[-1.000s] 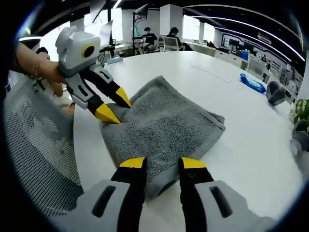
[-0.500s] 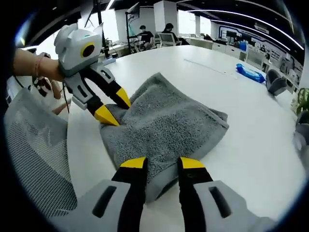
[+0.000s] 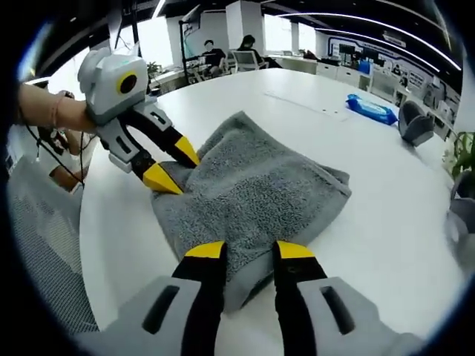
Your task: Fold the towel on the table until its edges align and the towel forms a compact rectangular stack.
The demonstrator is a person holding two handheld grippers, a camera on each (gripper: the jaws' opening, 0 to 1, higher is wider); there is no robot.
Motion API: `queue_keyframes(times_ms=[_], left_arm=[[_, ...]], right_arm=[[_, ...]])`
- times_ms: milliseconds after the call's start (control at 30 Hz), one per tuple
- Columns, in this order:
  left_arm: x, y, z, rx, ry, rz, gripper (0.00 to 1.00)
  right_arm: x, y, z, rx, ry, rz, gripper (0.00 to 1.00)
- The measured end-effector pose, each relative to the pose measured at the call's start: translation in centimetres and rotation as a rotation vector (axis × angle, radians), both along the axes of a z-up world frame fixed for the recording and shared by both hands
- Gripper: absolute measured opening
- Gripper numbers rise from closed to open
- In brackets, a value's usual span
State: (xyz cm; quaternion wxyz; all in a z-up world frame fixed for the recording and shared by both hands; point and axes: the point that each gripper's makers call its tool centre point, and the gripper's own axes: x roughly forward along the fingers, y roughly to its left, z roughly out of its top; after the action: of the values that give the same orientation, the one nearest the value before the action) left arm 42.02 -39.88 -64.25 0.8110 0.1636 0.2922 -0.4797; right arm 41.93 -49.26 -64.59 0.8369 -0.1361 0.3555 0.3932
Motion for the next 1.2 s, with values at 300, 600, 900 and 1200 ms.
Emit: queue_keyframes(times_ms=[300,600,900,1200], left_arm=[[1.9,0.4,0.2,-0.092,-0.024,0.07,0.24],[1.3,1.0,1.9,-0.185,0.108,0.203,0.32],[-5.2,4.8,6.8,-0.252,-0.001,0.254,0.74],[-12.5,8.9,12.2,-0.346,-0.162,0.388,0.99]], right_arm=[[2.7,0.2,0.3,0.118,-0.077,-0.076,0.23],[2.0,-0.3,2.0,0.212,-0.016,-0.131,0.26],[-3.8,-0.3,7.9,0.292,-0.131,-0.102,0.58],[-12.7,-1.7,14.3,0.365,-0.304,-0.081,0.98]])
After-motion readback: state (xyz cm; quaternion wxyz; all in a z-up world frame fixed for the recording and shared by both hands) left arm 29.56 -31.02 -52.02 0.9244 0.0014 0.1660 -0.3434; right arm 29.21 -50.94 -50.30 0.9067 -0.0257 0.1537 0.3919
